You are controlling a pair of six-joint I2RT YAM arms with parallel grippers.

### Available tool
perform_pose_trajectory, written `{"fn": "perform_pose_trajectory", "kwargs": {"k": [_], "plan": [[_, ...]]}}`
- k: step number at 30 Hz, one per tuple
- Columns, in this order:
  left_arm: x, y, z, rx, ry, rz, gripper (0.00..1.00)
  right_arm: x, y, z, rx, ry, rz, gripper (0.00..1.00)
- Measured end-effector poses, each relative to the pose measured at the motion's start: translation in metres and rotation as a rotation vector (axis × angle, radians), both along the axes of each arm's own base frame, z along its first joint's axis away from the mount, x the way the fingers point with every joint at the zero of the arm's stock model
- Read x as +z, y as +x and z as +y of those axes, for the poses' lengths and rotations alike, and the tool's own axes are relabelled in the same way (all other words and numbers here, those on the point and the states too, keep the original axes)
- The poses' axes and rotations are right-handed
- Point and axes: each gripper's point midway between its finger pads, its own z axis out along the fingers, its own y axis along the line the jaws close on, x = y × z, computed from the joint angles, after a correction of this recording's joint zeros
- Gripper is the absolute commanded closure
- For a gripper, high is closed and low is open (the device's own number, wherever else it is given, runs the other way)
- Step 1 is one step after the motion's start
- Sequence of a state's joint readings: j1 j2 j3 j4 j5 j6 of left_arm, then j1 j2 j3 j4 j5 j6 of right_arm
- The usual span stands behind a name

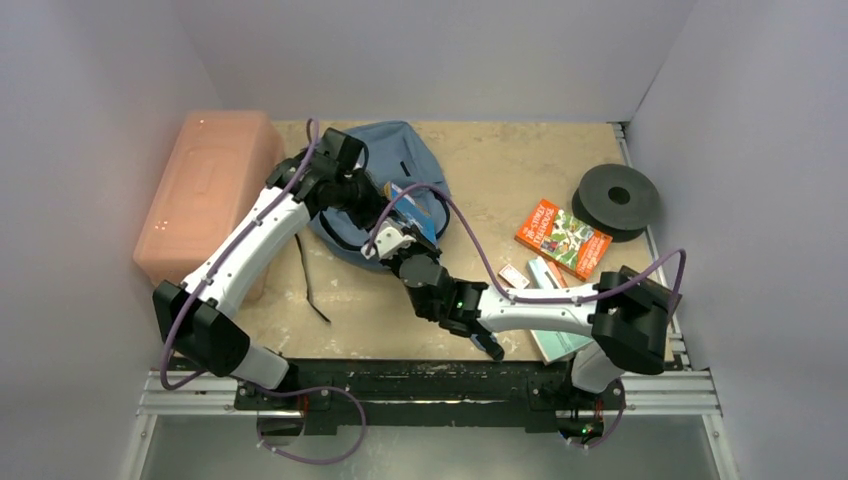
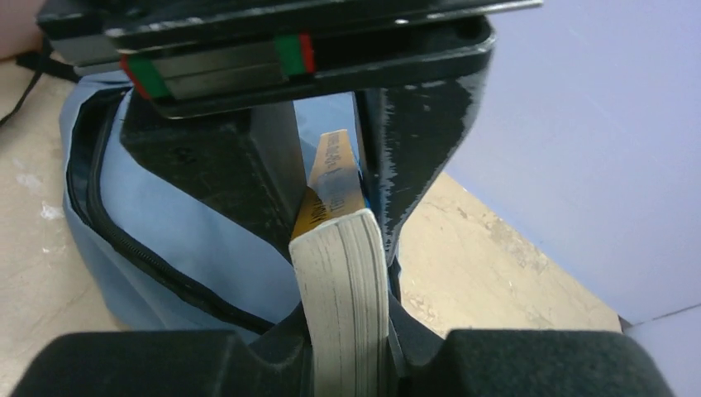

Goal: Pack the student bag
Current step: Place the book in the student bag.

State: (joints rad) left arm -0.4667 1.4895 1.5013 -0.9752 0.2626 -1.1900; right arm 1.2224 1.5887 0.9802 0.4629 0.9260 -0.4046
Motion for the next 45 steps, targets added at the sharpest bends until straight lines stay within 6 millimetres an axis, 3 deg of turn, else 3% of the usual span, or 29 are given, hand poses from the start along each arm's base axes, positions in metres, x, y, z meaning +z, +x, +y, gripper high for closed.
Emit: {"fn": "perform_pose_trajectory", "kwargs": {"k": [2, 4, 6, 8, 10, 11, 12, 13, 15, 17, 22, 26, 28, 30, 33, 37, 39, 45], "plan": [[0.005, -0.001, -0.003, -0.061, 0.008, -0.047, 0.38, 0.003, -0.002, -0.005, 0.000, 0.036, 0.003, 1.00], [0.013, 0.002, 0.000, -0.149, 0.048, -0.151, 0.25, 0.008, -0.002, -0.018, -0.021, 0.104, 0.025, 1.00], [0.029, 0.009, 0.007, -0.213, 0.077, -0.294, 0.19, 0.012, 0.004, -0.042, -0.069, 0.190, 0.061, 1.00], [0.045, 0.010, 0.020, -0.267, 0.133, -0.475, 0.19, 0.018, 0.015, -0.073, -0.150, 0.301, 0.100, 1.00], [0.058, 0.002, 0.038, -0.313, 0.208, -0.640, 0.19, 0.024, 0.034, -0.121, -0.256, 0.450, 0.137, 1.00], [0.065, -0.002, 0.045, -0.342, 0.243, -0.725, 0.13, 0.027, 0.042, -0.146, -0.304, 0.516, 0.146, 1.00], [0.068, -0.004, 0.050, -0.379, 0.278, -0.803, 0.05, 0.030, 0.046, -0.170, -0.347, 0.578, 0.152, 1.00], [0.067, -0.004, 0.052, -0.419, 0.304, -0.855, 0.04, 0.033, 0.050, -0.196, -0.399, 0.634, 0.151, 1.00], [0.058, -0.006, 0.048, -0.571, 0.366, -0.959, 0.04, 0.038, 0.046, -0.228, -0.458, 0.703, 0.151, 1.00], [0.036, -0.001, 0.036, -0.746, 0.435, -0.984, 0.11, 0.042, 0.039, -0.232, -0.446, 0.742, 0.169, 1.00], [-0.050, 0.021, -0.010, -1.196, 0.575, -0.887, 0.27, 0.038, 0.026, -0.216, -0.359, 0.771, 0.256, 1.00], [-0.103, 0.035, -0.016, -1.377, 0.638, -0.761, 0.28, 0.029, 0.020, -0.216, -0.349, 0.761, 0.297, 1.00], [-0.111, 0.038, -0.014, -1.419, 0.656, -0.737, 0.32, 0.026, 0.016, -0.216, -0.343, 0.759, 0.310, 1.00], [-0.113, 0.042, -0.014, -1.438, 0.685, -0.739, 0.48, 0.025, 0.012, -0.217, -0.340, 0.761, 0.316, 1.00], [-0.114, 0.044, -0.013, -1.454, 0.730, -0.741, 0.57, 0.026, 0.008, -0.219, -0.333, 0.772, 0.317, 1.00], [-0.113, 0.051, -0.010, -1.444, 0.809, -0.746, 0.78, 0.026, 0.007, -0.215, -0.315, 0.786, 0.329, 1.00], [-0.113, 0.056, -0.007, -1.431, 0.843, -0.744, 0.80, 0.023, 0.007, -0.212, -0.312, 0.786, 0.344, 1.00], [-0.113, 0.060, -0.003, -1.413, 0.879, -0.739, 0.55, -0.007, 0.006, -0.208, -0.376, 0.752, 0.457, 1.00]]}}
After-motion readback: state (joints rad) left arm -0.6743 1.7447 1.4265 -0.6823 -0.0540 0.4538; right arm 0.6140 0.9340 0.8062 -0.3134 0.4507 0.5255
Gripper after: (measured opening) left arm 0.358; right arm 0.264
